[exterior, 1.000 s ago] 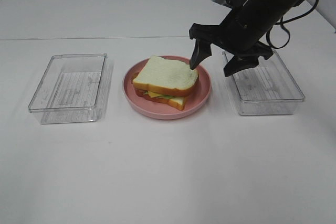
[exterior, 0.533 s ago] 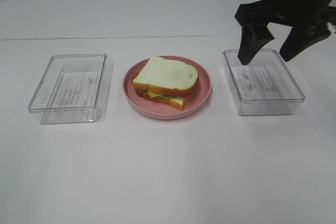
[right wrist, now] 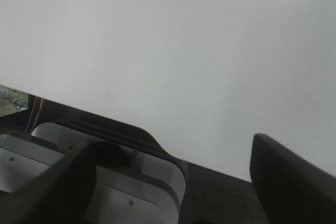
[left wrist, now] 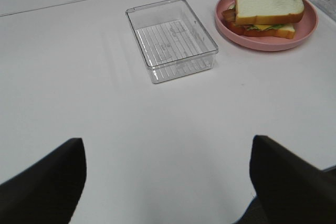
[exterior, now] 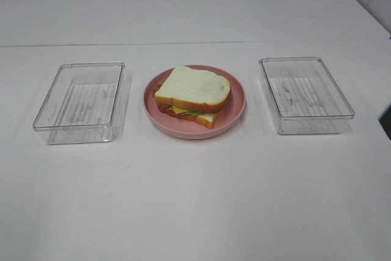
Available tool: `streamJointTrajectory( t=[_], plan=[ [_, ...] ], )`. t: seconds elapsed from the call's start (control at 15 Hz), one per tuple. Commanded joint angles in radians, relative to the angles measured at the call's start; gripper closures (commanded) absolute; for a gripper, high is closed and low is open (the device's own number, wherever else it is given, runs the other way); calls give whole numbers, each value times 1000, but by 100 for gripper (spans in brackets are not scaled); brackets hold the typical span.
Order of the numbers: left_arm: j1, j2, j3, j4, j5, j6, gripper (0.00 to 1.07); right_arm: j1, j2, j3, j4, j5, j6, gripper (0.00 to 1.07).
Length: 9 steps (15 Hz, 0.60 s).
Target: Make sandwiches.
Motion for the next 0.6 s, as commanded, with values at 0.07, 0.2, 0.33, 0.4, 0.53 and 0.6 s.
streamJointTrajectory(
  t=[0.07,0.2,0.33,0.4,0.53,0.6],
  plan=[
    [-1,-10,2,1,-10,0,26,0,-287,173,-14,14,-1,31],
    [-1,-10,2,-1,-10,0,26,0,-501,267,-17,1,-12,31],
    [-1,-10,2,-17,-10,17,26,0,-686,335,-17,-16,-57,31],
    [-1,-10,2,-17,-10,17,26,0,-769,364,-17,-36,-71,31],
    [-1,-10,2,-17,-10,17,26,0,-864,397,-15,-92,-99,31],
    [-1,-10,2,-17,-10,17,26,0,-910,417,-14,-121,-126,31]
  ],
)
